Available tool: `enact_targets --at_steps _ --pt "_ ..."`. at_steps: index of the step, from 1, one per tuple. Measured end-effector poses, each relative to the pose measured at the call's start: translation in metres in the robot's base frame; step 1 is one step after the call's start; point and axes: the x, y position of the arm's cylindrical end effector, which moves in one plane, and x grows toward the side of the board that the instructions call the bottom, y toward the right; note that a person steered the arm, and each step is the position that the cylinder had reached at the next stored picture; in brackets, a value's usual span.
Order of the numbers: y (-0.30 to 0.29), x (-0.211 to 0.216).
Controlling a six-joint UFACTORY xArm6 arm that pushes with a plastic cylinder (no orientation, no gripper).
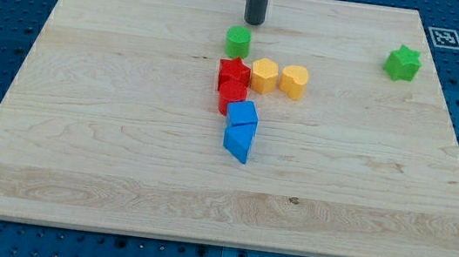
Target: Move the green circle to the left of the red star
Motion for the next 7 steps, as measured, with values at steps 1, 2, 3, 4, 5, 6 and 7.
enact_targets --at_steps 1,2,3,4,5,6,7 --pt "0.0 0.008" --pt "0.0 0.013" --pt "0.0 0.023" --pt "0.0 0.043" --pt "0.0 0.058" --pt "-0.006 0.06" --pt "-0.015 0.06"
